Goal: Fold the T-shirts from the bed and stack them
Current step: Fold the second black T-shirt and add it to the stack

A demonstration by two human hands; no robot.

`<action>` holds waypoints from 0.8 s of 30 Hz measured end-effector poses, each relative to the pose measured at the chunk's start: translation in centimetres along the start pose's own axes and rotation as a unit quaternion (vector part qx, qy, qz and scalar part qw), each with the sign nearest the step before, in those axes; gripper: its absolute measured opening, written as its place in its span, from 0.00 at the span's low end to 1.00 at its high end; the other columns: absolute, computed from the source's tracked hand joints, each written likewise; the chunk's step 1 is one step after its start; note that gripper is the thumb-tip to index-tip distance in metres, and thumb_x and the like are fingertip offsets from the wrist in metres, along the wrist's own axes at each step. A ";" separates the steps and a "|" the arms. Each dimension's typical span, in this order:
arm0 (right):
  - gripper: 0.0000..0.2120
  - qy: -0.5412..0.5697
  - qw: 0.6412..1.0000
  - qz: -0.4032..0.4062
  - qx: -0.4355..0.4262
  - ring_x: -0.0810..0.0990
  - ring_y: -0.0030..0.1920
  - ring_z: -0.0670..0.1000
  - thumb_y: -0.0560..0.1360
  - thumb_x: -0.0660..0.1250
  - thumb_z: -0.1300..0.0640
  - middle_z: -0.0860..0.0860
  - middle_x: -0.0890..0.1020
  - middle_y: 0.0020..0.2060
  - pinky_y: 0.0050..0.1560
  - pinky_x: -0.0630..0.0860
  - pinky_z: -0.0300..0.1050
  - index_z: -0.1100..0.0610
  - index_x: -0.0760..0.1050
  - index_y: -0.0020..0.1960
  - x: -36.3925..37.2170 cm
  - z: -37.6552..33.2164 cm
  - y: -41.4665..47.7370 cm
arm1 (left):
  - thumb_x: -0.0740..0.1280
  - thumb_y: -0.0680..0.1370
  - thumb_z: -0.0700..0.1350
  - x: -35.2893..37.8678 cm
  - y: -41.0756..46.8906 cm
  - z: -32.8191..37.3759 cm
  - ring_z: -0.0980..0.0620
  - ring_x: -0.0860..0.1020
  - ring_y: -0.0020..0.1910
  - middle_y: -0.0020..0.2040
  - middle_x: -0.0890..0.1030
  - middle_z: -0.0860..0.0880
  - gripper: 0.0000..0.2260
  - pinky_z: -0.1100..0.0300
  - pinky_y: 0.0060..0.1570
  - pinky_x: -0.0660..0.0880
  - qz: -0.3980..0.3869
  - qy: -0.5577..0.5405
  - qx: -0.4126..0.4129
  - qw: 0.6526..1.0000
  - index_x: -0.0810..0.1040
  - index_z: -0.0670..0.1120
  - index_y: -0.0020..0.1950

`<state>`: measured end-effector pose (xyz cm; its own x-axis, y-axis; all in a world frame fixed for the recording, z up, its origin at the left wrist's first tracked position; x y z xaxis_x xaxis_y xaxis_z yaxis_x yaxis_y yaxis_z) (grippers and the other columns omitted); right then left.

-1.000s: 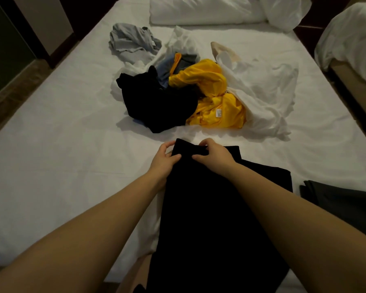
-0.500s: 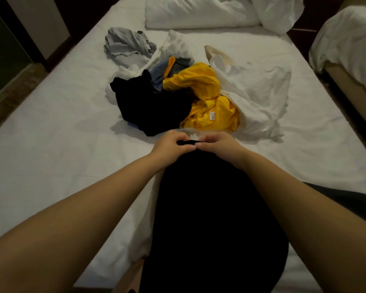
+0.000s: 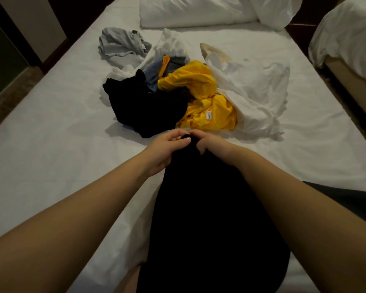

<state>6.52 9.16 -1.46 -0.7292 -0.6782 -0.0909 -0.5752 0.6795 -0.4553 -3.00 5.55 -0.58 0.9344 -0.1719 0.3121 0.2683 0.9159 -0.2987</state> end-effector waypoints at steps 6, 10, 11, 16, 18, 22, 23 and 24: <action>0.12 -0.083 0.996 0.004 0.026 0.77 0.40 0.49 0.73 0.63 0.67 0.53 0.78 0.43 0.44 0.72 0.43 0.51 0.72 0.51 -1.6 0.6 -0.3 | 0.60 0.79 0.39 -1.1 0.2 0.0 0.54 0.73 0.39 0.39 0.74 0.50 0.06 0.60 0.41 0.69 0.003 0.089 -0.011 0.996 0.75 0.47 0.46; 0.05 -0.020 0.999 0.016 -0.023 0.78 0.38 0.47 0.74 0.66 0.65 0.51 0.79 0.38 0.43 0.74 0.40 0.55 0.76 0.46 -1.3 -0.1 -1.1 | 0.60 0.78 0.38 -0.8 0.3 0.4 0.55 0.75 0.34 0.36 0.75 0.50 0.06 0.64 0.34 0.71 0.019 0.051 -0.018 0.998 0.75 0.46 0.44; 0.04 -0.011 0.999 0.016 -0.028 0.79 0.37 0.47 0.74 0.67 0.63 0.50 0.81 0.37 0.43 0.75 0.39 0.56 0.78 0.45 -1.1 -0.4 -1.4 | 0.60 0.78 0.37 -0.5 0.2 0.5 0.56 0.76 0.33 0.36 0.76 0.50 0.06 0.65 0.32 0.73 0.021 0.022 -0.022 0.999 0.74 0.46 0.44; 0.05 0.020 0.995 0.051 -0.078 0.77 0.30 0.45 0.74 0.67 0.63 0.49 0.78 0.30 0.33 0.72 0.34 0.58 0.79 0.40 -1.4 -2.2 -2.5 | 0.60 0.79 0.41 0.2 -0.2 0.2 0.54 0.75 0.38 0.42 0.76 0.50 0.05 0.64 0.35 0.71 0.036 -0.037 -0.051 0.997 0.74 0.49 0.51; 0.03 0.080 0.992 0.063 -0.076 0.77 0.30 0.46 0.74 0.67 0.64 0.51 0.78 0.31 0.33 0.73 0.35 0.60 0.78 0.41 -1.8 -2.3 -2.7 | 0.61 0.79 0.44 0.2 -0.7 -0.1 0.54 0.76 0.40 0.46 0.76 0.50 0.07 0.63 0.35 0.72 0.055 -0.003 -0.049 0.997 0.71 0.52 0.56; 0.09 0.157 0.982 0.079 -0.061 0.80 0.36 0.51 0.73 0.67 0.66 0.57 0.80 0.38 0.41 0.77 0.39 0.65 0.79 0.52 -2.2 -1.9 -3.0 | 0.64 0.77 0.46 0.5 -2.2 -0.2 0.51 0.77 0.45 0.53 0.75 0.47 0.13 0.60 0.43 0.73 0.115 0.150 0.021 0.982 0.68 0.49 0.60; 0.10 0.145 0.984 0.086 -0.061 0.80 0.36 0.51 0.73 0.67 0.65 0.57 0.80 0.38 0.39 0.77 0.38 0.66 0.78 0.53 -2.2 -1.8 -3.1 | 0.65 0.77 0.47 0.9 -2.6 -0.1 0.50 0.77 0.48 0.53 0.76 0.47 0.12 0.58 0.46 0.74 0.123 0.194 0.041 0.972 0.70 0.49 0.59; 0.09 0.124 0.986 0.094 -0.062 0.79 0.34 0.50 0.73 0.67 0.63 0.57 0.79 0.37 0.37 0.76 0.38 0.66 0.78 0.51 -2.0 -1.9 -3.2 | 0.65 0.77 0.47 1.5 -2.9 0.0 0.49 0.78 0.48 0.51 0.78 0.48 0.10 0.57 0.47 0.74 0.127 0.230 0.060 0.963 0.72 0.48 0.57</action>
<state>9.15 8.87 1.84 -0.8870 -0.4575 0.0628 -0.4501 0.8262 -0.3387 -2.36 2.62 0.81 0.9786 -0.0544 -0.1985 0.0143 0.9800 -0.1982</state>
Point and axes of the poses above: each hand's wrist, its own y-axis towards the middle knuckle, its own x-axis out of the palm, z = x × y, the point moved 7 cm from there along y, towards the middle knuckle
